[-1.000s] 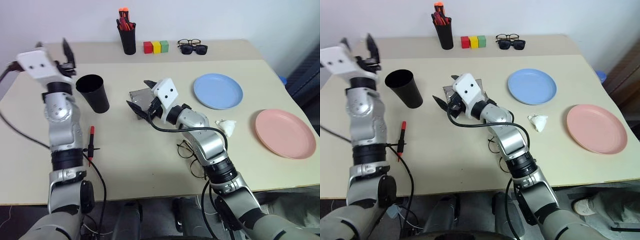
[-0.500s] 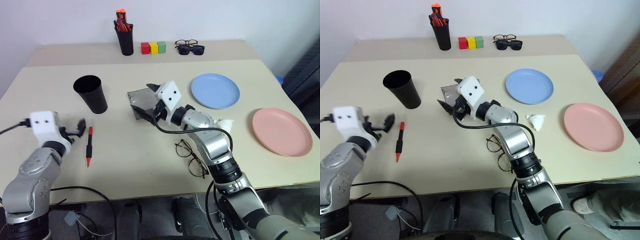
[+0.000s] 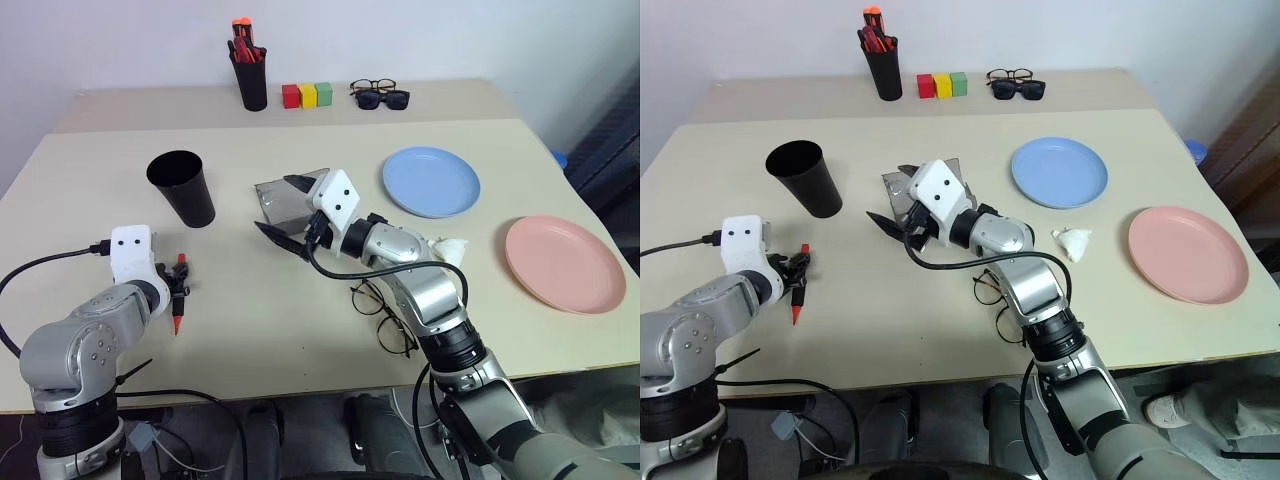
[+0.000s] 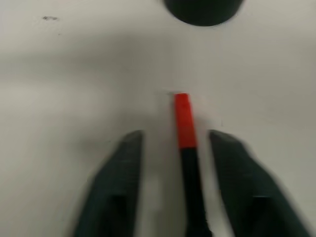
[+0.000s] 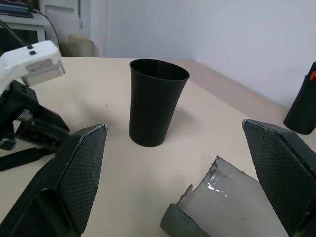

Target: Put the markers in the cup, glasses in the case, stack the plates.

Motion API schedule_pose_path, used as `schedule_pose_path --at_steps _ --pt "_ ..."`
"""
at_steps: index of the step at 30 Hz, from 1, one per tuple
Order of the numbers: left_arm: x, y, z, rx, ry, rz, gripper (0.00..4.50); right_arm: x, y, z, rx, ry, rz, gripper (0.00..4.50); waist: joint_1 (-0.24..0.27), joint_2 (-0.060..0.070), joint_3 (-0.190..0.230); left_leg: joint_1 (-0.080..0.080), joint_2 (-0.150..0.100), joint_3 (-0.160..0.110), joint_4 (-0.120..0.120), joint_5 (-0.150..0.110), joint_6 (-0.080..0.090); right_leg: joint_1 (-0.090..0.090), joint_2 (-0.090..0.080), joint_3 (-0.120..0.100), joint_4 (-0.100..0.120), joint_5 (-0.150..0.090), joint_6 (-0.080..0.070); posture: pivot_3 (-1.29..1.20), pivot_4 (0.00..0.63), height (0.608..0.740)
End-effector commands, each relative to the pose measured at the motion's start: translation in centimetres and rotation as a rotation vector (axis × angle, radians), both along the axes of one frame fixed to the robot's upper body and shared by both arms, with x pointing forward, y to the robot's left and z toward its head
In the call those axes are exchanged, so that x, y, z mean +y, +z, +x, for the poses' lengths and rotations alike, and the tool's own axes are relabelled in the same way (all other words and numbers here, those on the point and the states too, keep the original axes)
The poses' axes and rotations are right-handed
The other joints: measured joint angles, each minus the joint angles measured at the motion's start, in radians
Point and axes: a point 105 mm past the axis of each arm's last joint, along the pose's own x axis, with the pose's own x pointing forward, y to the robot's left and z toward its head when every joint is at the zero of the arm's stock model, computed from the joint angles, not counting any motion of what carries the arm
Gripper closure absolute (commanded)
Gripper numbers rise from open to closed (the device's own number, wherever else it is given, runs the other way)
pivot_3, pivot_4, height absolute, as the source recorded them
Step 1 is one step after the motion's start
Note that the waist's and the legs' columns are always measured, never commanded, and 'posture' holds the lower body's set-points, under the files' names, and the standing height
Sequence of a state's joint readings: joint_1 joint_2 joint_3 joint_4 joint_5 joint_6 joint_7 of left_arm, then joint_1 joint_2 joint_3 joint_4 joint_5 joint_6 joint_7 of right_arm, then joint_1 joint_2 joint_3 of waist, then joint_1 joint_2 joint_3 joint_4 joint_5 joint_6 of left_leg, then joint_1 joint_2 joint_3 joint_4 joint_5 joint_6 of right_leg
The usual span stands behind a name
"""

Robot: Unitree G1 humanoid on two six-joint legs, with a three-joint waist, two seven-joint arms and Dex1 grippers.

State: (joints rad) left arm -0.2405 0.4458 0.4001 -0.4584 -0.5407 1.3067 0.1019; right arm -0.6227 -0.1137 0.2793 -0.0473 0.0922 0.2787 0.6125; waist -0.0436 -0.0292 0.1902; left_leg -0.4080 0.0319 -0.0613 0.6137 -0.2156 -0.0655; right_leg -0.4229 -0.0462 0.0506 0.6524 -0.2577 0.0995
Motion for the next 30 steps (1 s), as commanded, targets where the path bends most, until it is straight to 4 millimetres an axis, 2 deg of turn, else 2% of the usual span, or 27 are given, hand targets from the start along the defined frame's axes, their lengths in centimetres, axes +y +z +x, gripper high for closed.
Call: schedule_pose_path --at_steps 1,3,4,5,7,8,10,11,12,13,15,17,18,21,26,27,30 --pt "0.5 0.3 0.3 -0.013 0.032 0.031 4.26 0.2 1.4 -0.8 -0.056 0.015 0.026 0.0 0.0 0.0 0.0 0.0 0.0 0.0 0.0 0.0 0.0 0.0 0.0 0.0 0.0 0.0 0.0 0.0 0.15 0.74" --pt "0.9 0.4 0.5 -0.02 0.052 0.045 4.4 0.1 1.4 -0.8 -0.057 0.013 0.025 0.0 0.0 0.0 0.0 0.0 0.0 0.0 0.0 0.0 0.0 0.0 0.0 0.0 0.0 0.0 0.0 0.0 0.15 0.74" --pt "1.8 1.3 0.9 -0.07 0.089 0.08 4.4 0.1 1.5 -0.8 -0.058 0.012 0.025 0.0 -0.001 0.0 0.0 0.0 0.0 0.0 0.0 0.0 0.0 0.0 0.0 0.0 0.0 0.0 0.0 0.0 0.15 0.74" --pt "3.0 3.0 1.5 -0.165 0.143 0.145 4.4 0.1 1.5 -0.8 -0.059 0.012 0.026 0.0 -0.001 0.0 0.0 0.0 0.0 0.0 0.0 0.0 0.0 0.0 0.0 0.0 0.0 0.0 0.0 0.0 0.15 0.74" --pt "4.2 5.0 2.0 -0.279 0.195 0.222 4.4 0.1 1.5 -0.8 -0.059 0.012 0.027 0.0 0.0 0.0 0.0 0.0 0.0 0.0 0.0 0.0 0.0 0.0 0.0 0.0 0.0 0.0 0.0 0.0 0.15 0.74" --pt "5.1 7.2 2.4 -0.395 0.254 0.204 4.4 0.2 1.6 -0.7 -0.059 0.013 0.029 0.0 0.001 0.0 0.0 0.0 0.0 0.0 0.0 0.0 0.0 0.0 0.0 0.0 0.0 0.0 0.0 0.0 0.15 0.74" --pt "6.6 13.0 2.3 -0.673 0.35 0.199 4.4 0.4 1.7 -0.8 -0.06 0.023 0.033 0.0 0.006 -0.001 0.0 -0.001 0.0 0.0 0.0 0.0 0.0 0.0 0.0 0.0 -0.001 0.0 0.0 0.0 0.15 0.74" --pt "7.0 15.0 2.3 -0.76 0.375 0.196 4.4 0.5 1.8 -0.8 -0.061 0.026 0.033 0.0 0.009 -0.002 0.0 -0.001 0.0 0.0 0.0 0.0 -0.001 -0.001 0.0 -0.001 -0.001 0.0 0.0 0.0 0.15 0.74" --pt "7.2 16.1 2.4 -0.801 0.38 0.225 4.4 0.5 1.8 -0.7 -0.062 0.029 0.034 0.0 0.011 -0.002 0.0 -0.002 0.0 0.0 0.0 0.0 -0.001 -0.001 0.0 -0.001 -0.002 0.0 0.0 0.0 0.15 0.74" --pt "7.2 16.3 2.7 -0.799 0.37 0.246 4.4 0.6 1.8 -0.7 -0.063 0.03 0.035 0.0 0.01 -0.002 0.0 -0.002 0.0 0.0 0.0 0.0 -0.001 0.0 -0.001 -0.001 -0.003 0.0 0.0 0.0 0.15 0.74" --pt "6.9 16.0 3.5 -0.762 0.336 0.287 4.4 0.8 1.9 -0.7 -0.065 0.033 0.036 0.0 0.006 0.0 -0.001 -0.001 0.0 0.002 0.0 0.0 -0.001 0.0 -0.001 0.0 -0.003 0.0 0.0 0.0 0.15 0.74" --pt "6.2 15.3 3.9 -0.734 0.285 0.256 4.4 0.8 1.9 -0.7 -0.068 0.031 0.037 0.0 0.003 0.0 -0.001 -0.001 -0.001 0.002 -0.001 0.0 -0.001 0.0 -0.001 0.0 -0.003 0.0 0.0 0.0 0.15 0.74" --pt "6.0 14.9 4.1 -0.714 0.271 0.245 4.18 0.8 1.9 -0.7 -0.069 0.029 0.037 0.0 0.002 0.0 -0.001 -0.001 0.0 0.001 -0.001 0.0 -0.001 0.0 -0.001 0.0 -0.003 0.0 0.0 0.0 0.15 0.74" --pt "5.2 14.0 3.8 -0.691 0.222 0.235 3.13 0.5 1.9 -0.7 -0.069 0.019 0.037 0.0 -0.001 -0.001 -0.001 -0.001 0.0 0.001 -0.001 0.0 -0.001 0.0 -0.001 0.0 -0.002 0.0 0.0 0.0 0.15 0.74" --pt "4.9 11.2 2.1 -0.624 0.241 0.219 0.44 0.0 1.5 -0.8 -0.059 0.008 0.029 0.0 -0.001 -0.001 -0.001 -0.001 0.0 0.001 -0.001 0.0 -0.001 -0.001 -0.001 0.0 -0.002 0.0 0.0 0.0 0.15 0.74" --pt "5.1 10.3 1.6 -0.583 0.247 0.226 0.05 0.0 1.4 -0.8 -0.057 0.007 0.028 0.0 -0.002 -0.001 -0.001 -0.001 0.0 0.001 -0.001 0.0 -0.001 -0.001 -0.001 0.0 -0.002 0.0 0.0 0.0 0.15 0.74" --pt "5.3 7.1 0.5 -0.425 0.247 0.182 0.05 -0.1 1.3 -0.8 -0.053 0.009 0.025 0.0 -0.001 -0.001 -0.001 -0.001 0.0 0.001 -0.001 0.0 -0.001 -0.001 0.0 0.0 -0.002 0.0 0.0 0.0 0.15 0.74"
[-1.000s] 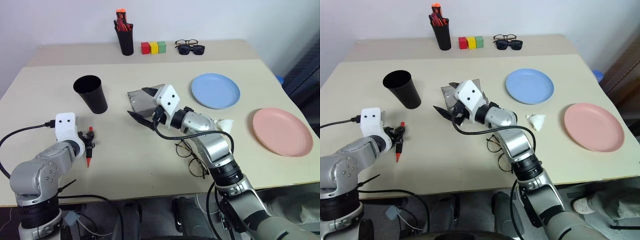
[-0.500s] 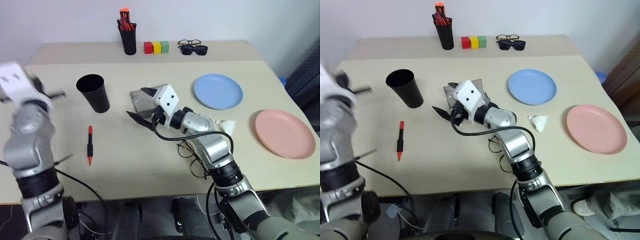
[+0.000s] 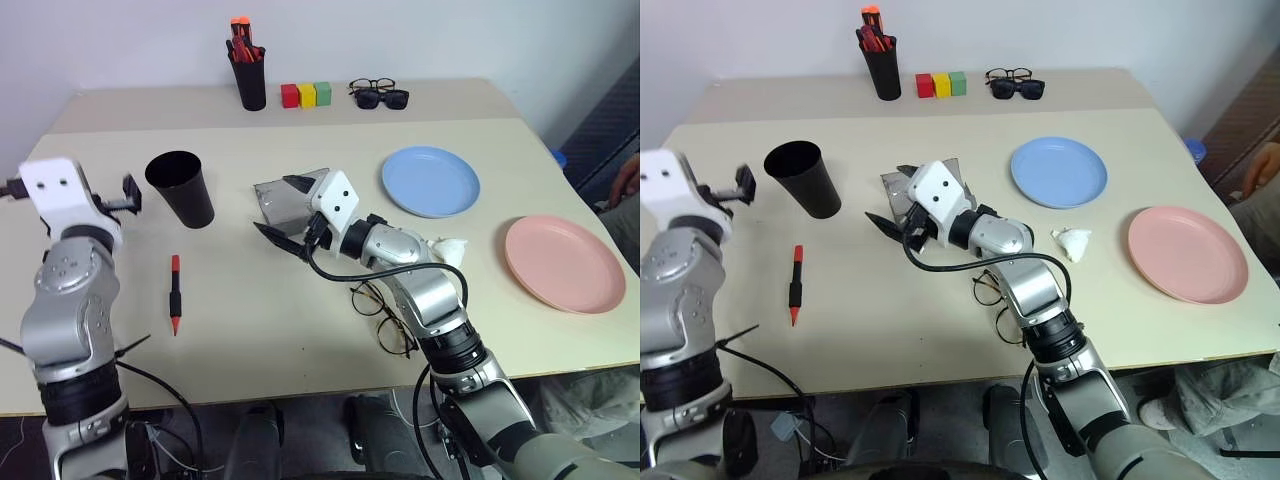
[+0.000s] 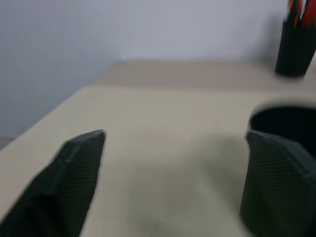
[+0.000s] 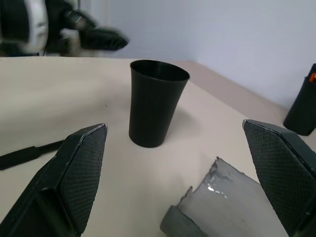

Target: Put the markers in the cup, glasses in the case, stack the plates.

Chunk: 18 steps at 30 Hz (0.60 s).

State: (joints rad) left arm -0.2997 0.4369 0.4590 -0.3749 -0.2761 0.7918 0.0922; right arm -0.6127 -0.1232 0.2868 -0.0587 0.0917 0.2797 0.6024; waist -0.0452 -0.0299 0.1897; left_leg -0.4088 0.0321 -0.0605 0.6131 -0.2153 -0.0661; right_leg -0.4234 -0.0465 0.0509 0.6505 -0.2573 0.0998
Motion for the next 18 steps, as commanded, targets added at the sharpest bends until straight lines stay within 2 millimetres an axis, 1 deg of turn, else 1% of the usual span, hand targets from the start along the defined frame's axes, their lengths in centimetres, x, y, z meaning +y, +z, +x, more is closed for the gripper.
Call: schedule_pose_path --at_steps 1,3,5,7,8,12,18 --pt "-0.6 -2.8 -1.4 0.182 -0.041 -0.038 0.05 0.2 1.4 -0.8 -0.049 0.025 0.029 0.0 0.001 0.0 0.0 0.0 0.0 0.0 0.0 0.0 0.0 0.0 0.0 0.0 0.0 0.0 0.0 0.0 0.15 0.74" --pt "-2.2 -5.6 -1.9 0.34 -0.109 -0.087 0.05 0.6 1.3 -0.9 -0.048 0.041 0.027 0.0 0.001 0.0 0.0 0.0 0.0 0.0 0.0 0.0 0.0 0.0 0.0 0.0 0.0 0.0 0.0 0.0 0.15 0.74" --pt "-3.3 -6.7 -2.1 0.415 -0.129 -0.141 0.05 0.9 1.3 -0.9 -0.05 0.054 0.026 0.0 0.004 0.0 0.0 0.0 0.0 0.0 0.001 0.0 0.0 0.0 0.0 0.0 0.0 0.0 0.0 0.0 0.15 0.74" --pt "-4.5 -7.1 -2.1 0.461 -0.146 -0.231 0.05 1.1 1.4 -1.0 -0.05 0.061 0.028 0.0 0.007 -0.001 0.0 0.0 0.0 0.0 0.001 0.0 0.0 0.001 0.0 0.0 0.0 0.0 0.0 0.0 0.15 0.74" --pt "-4.7 -7.0 -2.2 0.476 -0.148 -0.234 0.05 1.1 1.4 -1.0 -0.049 0.063 0.029 0.0 0.007 -0.001 0.0 0.0 0.0 -0.001 0.001 0.0 0.0 0.001 0.0 -0.001 0.0 0.0 0.0 0.0 0.15 0.74" --pt "-4.6 -7.5 -2.7 0.544 -0.121 -0.219 0.05 1.2 1.3 -1.1 -0.047 0.069 0.027 0.0 -0.005 -0.001 0.0 0.001 0.0 -0.001 0.0 0.0 0.0 0.001 0.0 -0.001 0.0 0.0 0.0 0.0 0.15 0.74" --pt "-5.4 -8.3 -2.7 0.578 -0.146 -0.257 0.05 1.1 1.1 -1.1 -0.041 0.062 0.027 0.0 0.001 -0.001 0.0 0.001 0.0 -0.001 0.0 0.0 0.0 0.001 0.0 0.0 0.0 0.0 0.0 0.0 0.15 0.74"
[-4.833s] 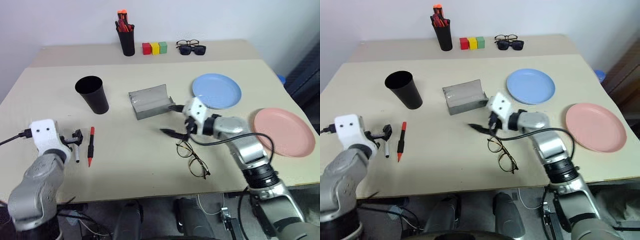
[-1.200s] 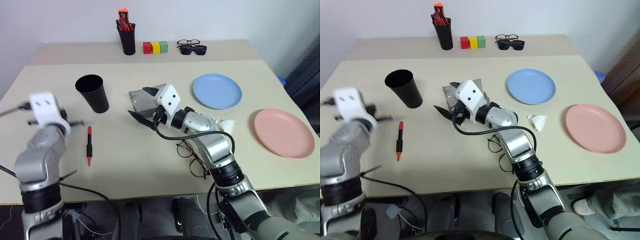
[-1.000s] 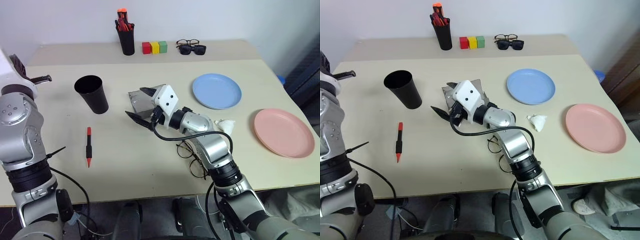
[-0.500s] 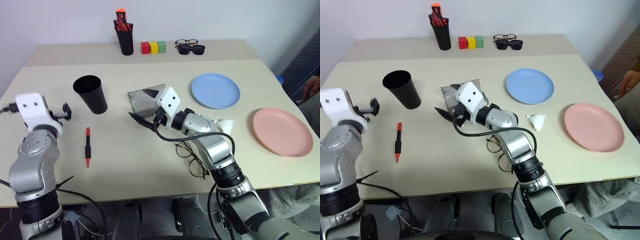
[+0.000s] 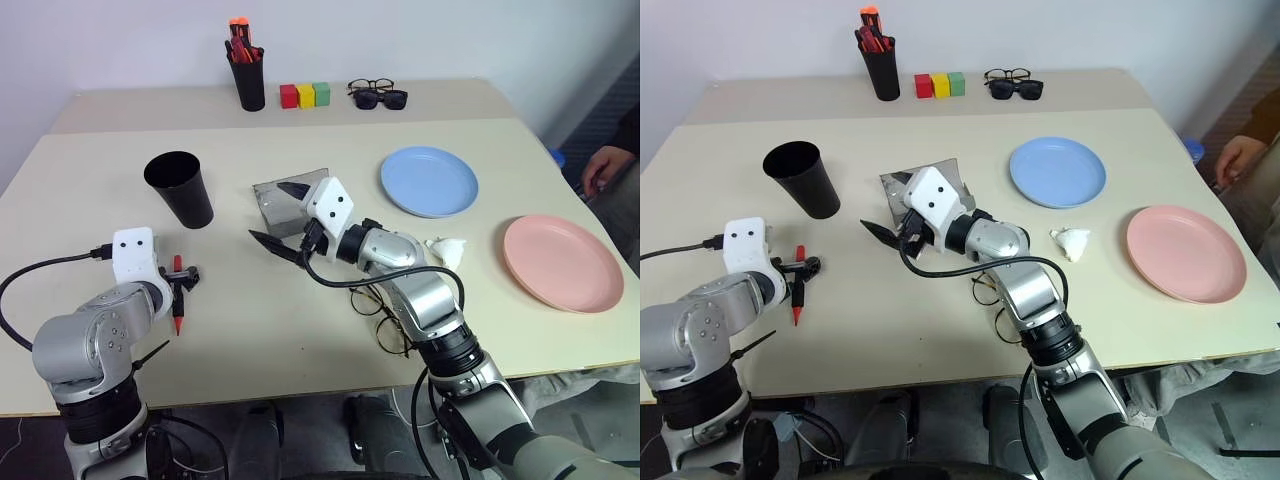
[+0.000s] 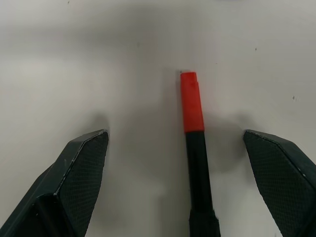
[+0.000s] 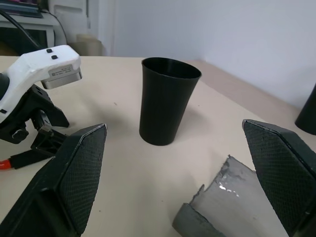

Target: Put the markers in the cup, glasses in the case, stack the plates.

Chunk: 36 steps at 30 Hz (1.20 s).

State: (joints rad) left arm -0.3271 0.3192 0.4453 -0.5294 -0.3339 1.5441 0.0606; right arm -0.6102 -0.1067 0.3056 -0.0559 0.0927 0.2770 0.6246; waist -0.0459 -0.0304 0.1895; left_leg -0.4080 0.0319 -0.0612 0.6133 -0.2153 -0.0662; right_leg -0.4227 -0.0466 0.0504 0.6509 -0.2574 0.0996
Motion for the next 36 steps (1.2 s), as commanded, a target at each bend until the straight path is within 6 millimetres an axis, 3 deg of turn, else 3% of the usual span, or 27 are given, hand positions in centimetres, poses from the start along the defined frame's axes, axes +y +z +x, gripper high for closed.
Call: schedule_pose_path --at_steps 1,2,5,12,14,15,17,19,21,24,27,30,36 --pt "-0.1 0.1 -0.2 0.007 0.0 -0.011 0.05 0.2 1.4 -0.6 -0.049 0.016 0.032 0.0 0.002 0.0 0.0 0.0 0.0 0.0 0.0 0.0 0.0 0.0 0.0 0.0 0.0 0.0 0.0 0.0 0.15 0.74" --pt "-0.2 0.0 -0.2 0.014 -0.001 -0.015 0.05 0.2 1.4 -0.6 -0.049 0.016 0.032 0.0 0.002 0.0 0.0 0.0 0.0 0.0 0.0 0.0 0.0 0.0 0.0 0.0 0.0 0.0 0.0 0.0 0.15 0.74" --pt "0.1 -0.4 -0.3 0.047 0.021 -0.023 0.9 0.2 1.3 -0.6 -0.049 0.013 0.033 0.0 0.002 0.0 0.0 0.0 0.0 0.0 0.0 0.0 0.0 0.0 0.0 0.0 0.0 0.0 0.0 0.0 0.15 0.74" --pt "1.2 0.5 0.2 0.017 0.064 0.027 4.46 0.1 1.4 -0.6 -0.053 0.009 0.034 0.0 0.002 0.0 0.0 0.0 0.0 0.0 0.0 0.0 0.0 0.0 0.0 0.0 0.0 0.0 0.0 0.0 0.15 0.74" --pt "2.2 2.2 1.1 -0.083 0.105 0.081 4.46 0.2 1.4 -0.6 -0.054 0.01 0.034 0.0 0.002 0.0 0.0 0.0 0.0 0.0 0.0 0.0 0.0 0.0 0.0 0.0 0.0 0.0 0.0 0.0 0.15 0.74" --pt "3.1 4.2 1.8 -0.203 0.134 0.143 4.46 0.2 1.5 -0.6 -0.054 0.011 0.035 0.0 0.002 0.0 0.0 0.0 0.0 0.0 0.0 0.0 0.0 0.0 0.0 0.0 0.0 0.0 0.0 0.0 0.15 0.74" --pt "4.6 10.3 2.6 -0.524 0.196 0.366 4.46 0.2 1.5 -0.5 -0.056 0.013 0.035 0.0 0.002 -0.001 0.0 0.0 0.0 0.0 0.0 0.0 0.0 -0.001 0.0 0.0 0.0 0.0 0.0 0.0 0.15 0.74" --pt "4.3 15.6 2.6 -0.82 0.2 0.328 4.46 0.3 1.7 -0.5 -0.058 0.016 0.037 0.0 0.006 -0.001 0.0 -0.001 0.0 0.0 -0.001 0.0 -0.001 -0.002 0.0 0.0 -0.001 0.0 0.0 0.0 0.15 0.74" --pt "4.1 18.0 2.6 -0.971 0.19 0.281 4.46 0.4 1.7 -0.4 -0.059 0.016 0.039 0.0 0.016 -0.001 0.0 -0.002 0.0 0.0 0.0 0.001 -0.002 -0.001 -0.001 0.0 -0.002 0.0 0.0 0.0 0.15 0.74" --pt "2.7 22.4 4.1 -1.147 0.128 0.39 4.46 0.7 1.9 -0.4 -0.061 0.023 0.045 0.0 0.026 -0.001 0.0 -0.002 -0.001 0.002 0.0 0.001 -0.002 -0.001 -0.002 0.0 -0.003 0.001 0.0 0.0 0.15 0.74" --pt "0.2 23.1 6.4 -1.203 0.014 0.412 4.46 0.9 2.1 -0.3 -0.066 0.025 0.05 0.0 0.031 -0.001 0.0 -0.002 -0.001 0.001 0.0 0.001 -0.002 -0.001 -0.001 0.0 -0.003 0.001 0.0 0.0 0.15 0.74" --pt "-0.7 21.2 8.8 -1.181 -0.012 0.377 4.46 1.0 2.5 -0.1 -0.075 0.014 0.066 0.0 0.031 0.0 0.0 -0.002 -0.001 0.002 0.0 0.001 -0.002 0.0 -0.001 0.0 -0.003 0.001 0.001 0.0 0.15 0.74" --pt "-1.5 17.5 10.6 -1.137 -0.042 0.371 4.46 -0.4 3.4 0.8 -0.049 -0.053 0.133 0.0 0.022 0.0 0.0 -0.002 0.0 0.001 0.0 0.001 -0.001 -0.002 0.0 0.0 -0.002 0.001 0.001 0.0 0.15 0.74"
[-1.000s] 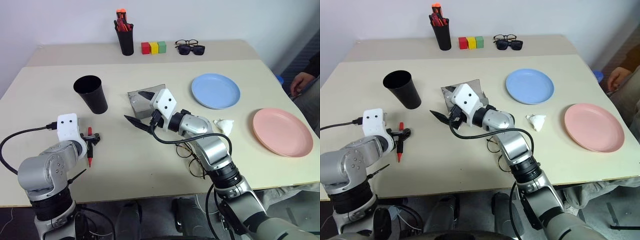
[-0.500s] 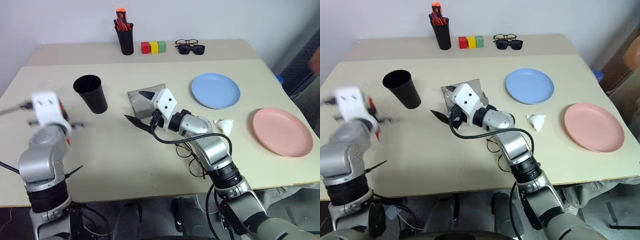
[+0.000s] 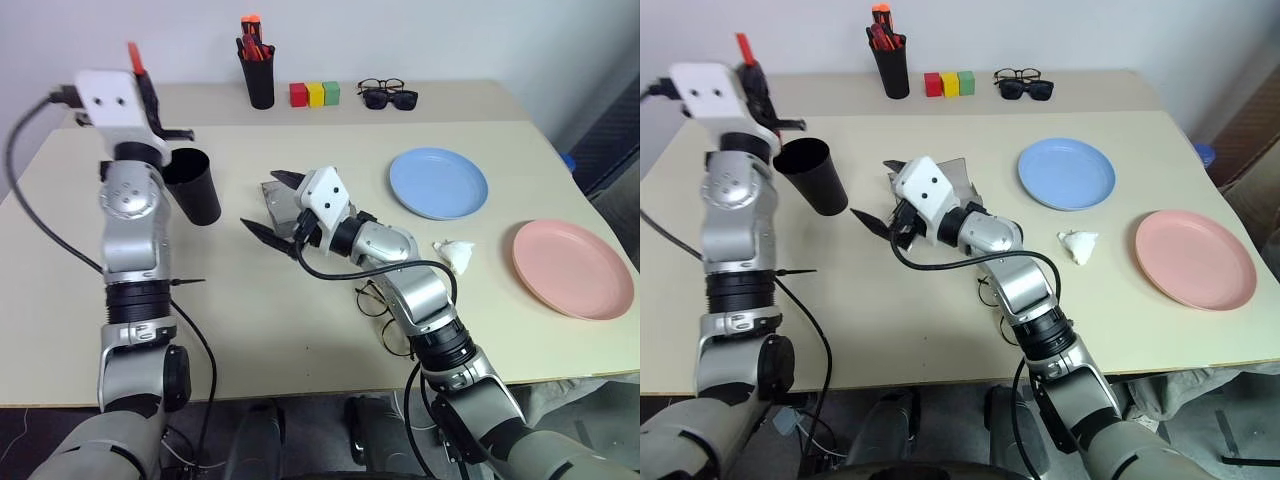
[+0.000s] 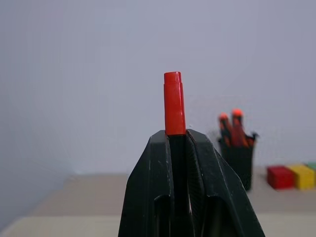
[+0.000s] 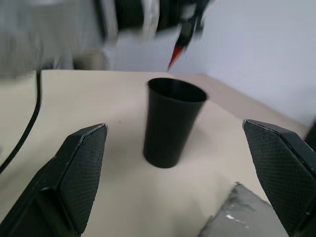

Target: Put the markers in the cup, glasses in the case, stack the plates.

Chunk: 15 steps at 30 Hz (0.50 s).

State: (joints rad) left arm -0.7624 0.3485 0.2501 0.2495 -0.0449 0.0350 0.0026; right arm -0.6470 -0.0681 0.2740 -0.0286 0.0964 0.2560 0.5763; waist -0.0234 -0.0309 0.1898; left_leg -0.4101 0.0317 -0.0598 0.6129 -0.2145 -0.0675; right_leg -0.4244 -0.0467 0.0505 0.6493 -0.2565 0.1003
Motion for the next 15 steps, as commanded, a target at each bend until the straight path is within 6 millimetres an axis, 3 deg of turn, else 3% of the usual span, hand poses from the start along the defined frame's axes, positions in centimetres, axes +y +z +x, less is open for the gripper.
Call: schedule_pose_path --at_steps 1,6,12,15 --pt "0.6 0.0 -0.4 -0.047 0.02 0.007 4.46 -0.8 1.9 0.2 -0.016 -0.021 0.072 0.0 0.0 0.0 0.0 0.0 0.0 0.0 0.0 0.0 0.0 0.0 0.0 0.0 0.0 0.0 0.0 0.0 0.15 0.74" --pt "0.7 -2.1 -0.2 -0.007 0.015 -0.006 4.46 -1.1 1.9 0.3 -0.006 -0.031 0.08 0.0 0.003 0.0 0.0 0.0 0.0 0.0 0.0 0.0 0.0 0.0 0.0 0.0 0.0 0.0 0.0 0.0 0.15 0.74" --pt "0.5 -2.9 -0.2 0.005 -0.001 -0.037 4.46 -0.6 1.9 0.1 -0.005 -0.012 0.081 0.0 0.004 0.0 0.0 0.0 0.0 0.0 0.0 0.0 0.0 0.0 0.0 0.0 0.0 0.0 0.0 0.0 0.15 0.74" --pt "0.8 -3.1 -0.4 0.003 0.032 -0.032 3.2 -0.4 1.9 0.1 -0.008 -0.007 0.079 0.0 0.002 0.0 0.0 0.0 0.0 0.0 0.0 0.0 0.0 0.0 0.0 0.0 0.0 0.0 0.0 0.0 0.15 0.74"
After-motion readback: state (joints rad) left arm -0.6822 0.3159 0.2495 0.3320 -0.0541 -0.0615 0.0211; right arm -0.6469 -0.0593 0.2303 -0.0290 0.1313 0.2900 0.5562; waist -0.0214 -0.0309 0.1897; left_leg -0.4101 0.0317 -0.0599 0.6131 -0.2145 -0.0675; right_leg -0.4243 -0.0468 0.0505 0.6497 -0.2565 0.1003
